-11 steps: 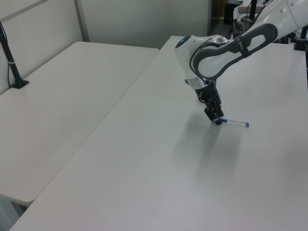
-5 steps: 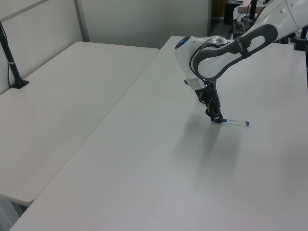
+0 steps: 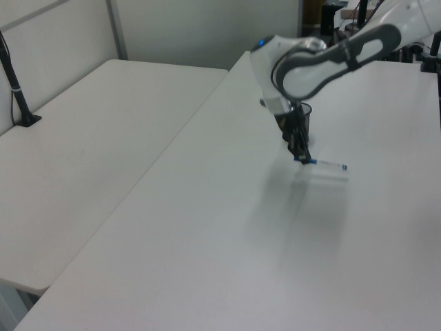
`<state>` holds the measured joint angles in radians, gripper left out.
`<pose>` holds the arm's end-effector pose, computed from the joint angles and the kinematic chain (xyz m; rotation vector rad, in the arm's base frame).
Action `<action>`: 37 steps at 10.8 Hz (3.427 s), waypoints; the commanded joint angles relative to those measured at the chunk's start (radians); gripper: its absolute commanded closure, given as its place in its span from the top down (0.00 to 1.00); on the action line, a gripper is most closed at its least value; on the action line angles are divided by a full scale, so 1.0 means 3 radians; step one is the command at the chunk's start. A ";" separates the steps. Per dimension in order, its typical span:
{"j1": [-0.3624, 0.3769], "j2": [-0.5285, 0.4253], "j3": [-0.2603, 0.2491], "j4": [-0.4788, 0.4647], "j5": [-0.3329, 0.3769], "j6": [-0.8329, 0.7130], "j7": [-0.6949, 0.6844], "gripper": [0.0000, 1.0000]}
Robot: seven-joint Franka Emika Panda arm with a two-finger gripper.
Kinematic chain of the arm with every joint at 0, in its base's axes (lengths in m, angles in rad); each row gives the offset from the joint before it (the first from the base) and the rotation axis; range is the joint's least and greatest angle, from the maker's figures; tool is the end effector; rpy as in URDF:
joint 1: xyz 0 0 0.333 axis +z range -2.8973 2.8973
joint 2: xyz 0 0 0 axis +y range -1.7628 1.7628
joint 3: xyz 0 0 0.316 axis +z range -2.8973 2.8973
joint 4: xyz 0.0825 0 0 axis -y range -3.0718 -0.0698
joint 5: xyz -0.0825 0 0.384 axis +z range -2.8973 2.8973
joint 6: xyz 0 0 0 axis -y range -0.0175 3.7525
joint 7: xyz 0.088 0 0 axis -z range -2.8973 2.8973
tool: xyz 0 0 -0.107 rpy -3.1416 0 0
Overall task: Insert the marker
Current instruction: 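Lift the marker and carry it above the black mesh cup, then lower the marker tip-first into the mesh cup, then open the gripper and raise it away from the cup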
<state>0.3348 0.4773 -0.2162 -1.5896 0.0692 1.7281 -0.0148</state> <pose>0.6354 0.0982 0.3411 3.0431 0.1803 -0.4997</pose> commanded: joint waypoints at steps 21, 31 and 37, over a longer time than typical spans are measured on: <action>-0.0799 -0.0420 -0.0005 -0.0060 0.0071 0.1388 0.0039 0.45; -0.0794 -0.1125 -0.0026 0.0180 -0.0082 -0.0498 -0.0002 1.00; -0.0835 -0.1254 -0.0031 0.0155 -0.0087 -0.0519 -0.0002 1.00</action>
